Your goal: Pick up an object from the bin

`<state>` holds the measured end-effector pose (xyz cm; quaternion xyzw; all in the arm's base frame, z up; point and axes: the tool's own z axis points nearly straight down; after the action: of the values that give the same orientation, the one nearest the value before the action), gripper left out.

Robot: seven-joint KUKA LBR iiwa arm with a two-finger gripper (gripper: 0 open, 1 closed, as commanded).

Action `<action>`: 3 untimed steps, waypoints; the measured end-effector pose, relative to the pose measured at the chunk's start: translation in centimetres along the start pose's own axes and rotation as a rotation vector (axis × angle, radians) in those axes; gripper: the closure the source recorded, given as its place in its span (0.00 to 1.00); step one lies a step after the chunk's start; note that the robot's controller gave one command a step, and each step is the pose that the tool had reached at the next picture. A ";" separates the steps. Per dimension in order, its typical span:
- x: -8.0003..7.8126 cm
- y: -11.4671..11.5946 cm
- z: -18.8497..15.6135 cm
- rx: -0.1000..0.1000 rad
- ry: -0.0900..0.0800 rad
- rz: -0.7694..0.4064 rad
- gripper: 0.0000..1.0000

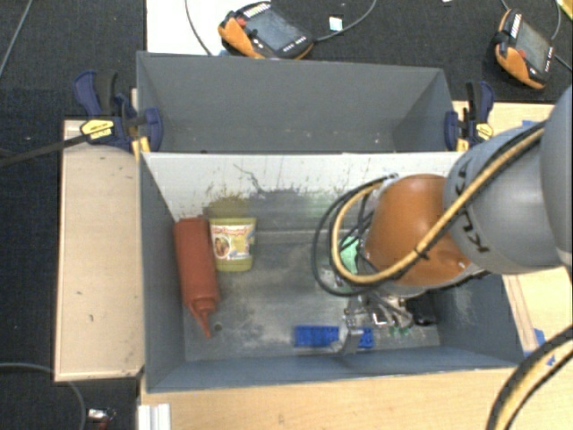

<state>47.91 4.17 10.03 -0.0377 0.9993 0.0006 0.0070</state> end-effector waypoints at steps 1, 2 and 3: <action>0.1 -0.7 3.0 0.003 -0.001 0.066 0.00; -0.3 0.2 2.9 0.001 -0.007 0.135 1.00; -0.3 0.2 2.9 0.001 -0.007 0.134 1.00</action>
Offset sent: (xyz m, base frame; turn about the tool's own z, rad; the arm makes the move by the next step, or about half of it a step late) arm 0.0014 0.0023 -0.0303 0.1363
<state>48.22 4.35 7.13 0.0291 0.9995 0.0008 0.0104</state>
